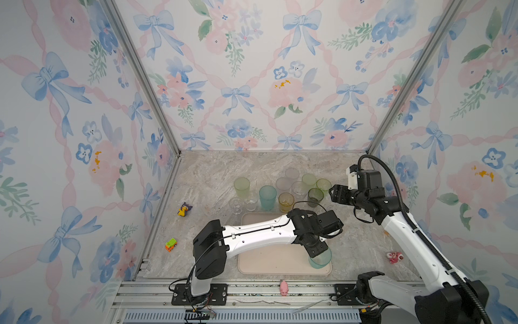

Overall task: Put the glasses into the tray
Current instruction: 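Carry the teal cup with the left gripper onto the tray's near corner, then lower the teal cup onto the tray and open the left gripper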

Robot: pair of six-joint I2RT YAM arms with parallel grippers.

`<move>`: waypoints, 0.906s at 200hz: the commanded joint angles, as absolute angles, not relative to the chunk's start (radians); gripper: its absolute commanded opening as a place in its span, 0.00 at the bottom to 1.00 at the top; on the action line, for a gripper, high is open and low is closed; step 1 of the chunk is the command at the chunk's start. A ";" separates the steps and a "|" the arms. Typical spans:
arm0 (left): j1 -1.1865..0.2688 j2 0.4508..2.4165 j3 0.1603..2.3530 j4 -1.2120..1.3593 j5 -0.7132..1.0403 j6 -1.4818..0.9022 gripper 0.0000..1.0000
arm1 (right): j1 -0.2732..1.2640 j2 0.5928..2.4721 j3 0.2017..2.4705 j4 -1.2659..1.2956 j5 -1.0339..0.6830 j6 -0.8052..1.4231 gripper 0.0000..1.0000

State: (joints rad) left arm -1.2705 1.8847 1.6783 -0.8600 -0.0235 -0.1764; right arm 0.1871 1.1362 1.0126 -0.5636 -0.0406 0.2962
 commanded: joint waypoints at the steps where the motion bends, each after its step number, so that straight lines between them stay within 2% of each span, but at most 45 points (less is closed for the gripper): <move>1: -1.276 1.910 1.720 -0.835 0.025 -0.151 0.01 | 0.176 1.114 0.997 -0.554 -0.049 0.297 0.78; 181: -1.239 2.014 1.764 -0.826 0.075 -0.110 0.00 | 0.145 1.079 0.974 -0.562 -0.071 0.288 0.78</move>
State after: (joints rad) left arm -1.2415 1.9903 1.7321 -0.8318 0.0433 -0.1310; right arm 0.1574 1.0901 0.9905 -0.5644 -0.0555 0.2955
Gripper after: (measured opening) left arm 0.056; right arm 0.776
